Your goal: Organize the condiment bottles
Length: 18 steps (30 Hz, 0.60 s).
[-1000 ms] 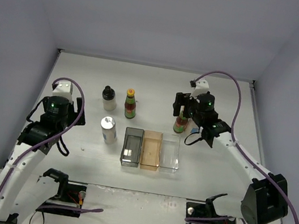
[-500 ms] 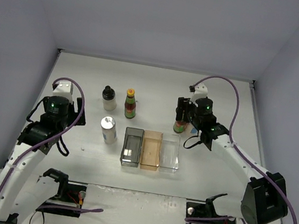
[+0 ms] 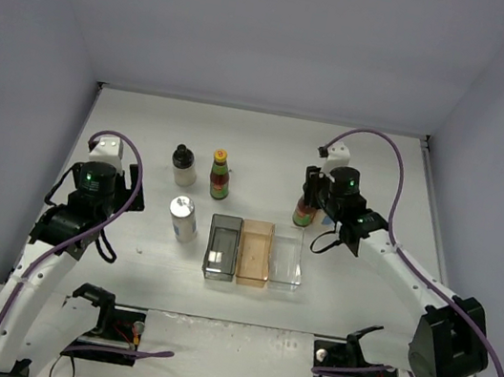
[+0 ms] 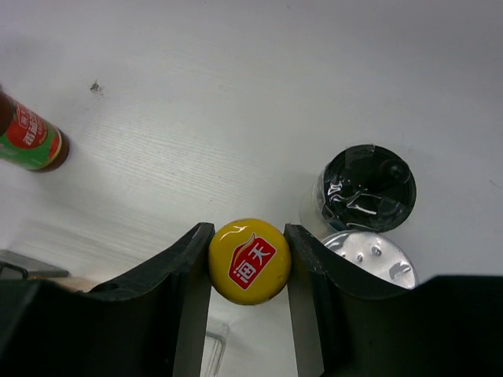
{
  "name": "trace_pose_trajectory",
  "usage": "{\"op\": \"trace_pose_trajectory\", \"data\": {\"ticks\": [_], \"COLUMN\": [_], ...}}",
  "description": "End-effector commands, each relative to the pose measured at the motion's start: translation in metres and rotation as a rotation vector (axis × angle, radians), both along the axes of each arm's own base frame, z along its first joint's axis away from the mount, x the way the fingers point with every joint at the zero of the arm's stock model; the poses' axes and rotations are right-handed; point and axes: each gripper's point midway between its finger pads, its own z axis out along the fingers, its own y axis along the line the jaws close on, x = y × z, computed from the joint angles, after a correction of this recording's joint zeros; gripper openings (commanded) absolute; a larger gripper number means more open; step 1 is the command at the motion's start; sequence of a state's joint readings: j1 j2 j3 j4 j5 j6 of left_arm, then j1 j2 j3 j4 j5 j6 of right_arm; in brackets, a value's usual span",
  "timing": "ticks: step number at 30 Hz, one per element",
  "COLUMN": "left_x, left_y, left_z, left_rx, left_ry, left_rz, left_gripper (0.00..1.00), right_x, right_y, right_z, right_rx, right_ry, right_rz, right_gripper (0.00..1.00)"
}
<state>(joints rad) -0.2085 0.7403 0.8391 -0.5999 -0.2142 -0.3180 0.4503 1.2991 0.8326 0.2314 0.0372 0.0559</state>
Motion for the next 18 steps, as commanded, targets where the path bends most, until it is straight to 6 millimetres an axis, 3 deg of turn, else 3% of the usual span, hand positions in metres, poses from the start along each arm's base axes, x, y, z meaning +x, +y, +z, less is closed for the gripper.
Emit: {"op": "trace_pose_trajectory", "data": {"ticks": [1, 10, 14, 18], "left_x": [0.011, 0.011, 0.011, 0.011], "left_y": [0.000, 0.001, 0.001, 0.002], "left_z": [0.016, 0.015, 0.015, 0.015], "left_rx": [-0.004, -0.003, -0.002, -0.001], "left_ry": [-0.067, -0.067, -0.066, -0.069], "left_rz": [0.006, 0.009, 0.010, 0.013], "left_gripper": [0.79, 0.79, 0.79, 0.79], "right_x": [0.006, -0.035, -0.052, -0.071], "right_y": [0.009, 0.012, 0.017, 0.022], "right_z": [0.097, 0.169, 0.180, 0.174], "right_rx": [0.088, 0.117, 0.136, 0.146], "right_ry": [-0.241, -0.323, -0.310, -0.273], "right_rz": [0.013, 0.058, 0.110, 0.165], "right_gripper": [0.00, 0.00, 0.00, 0.00]}}
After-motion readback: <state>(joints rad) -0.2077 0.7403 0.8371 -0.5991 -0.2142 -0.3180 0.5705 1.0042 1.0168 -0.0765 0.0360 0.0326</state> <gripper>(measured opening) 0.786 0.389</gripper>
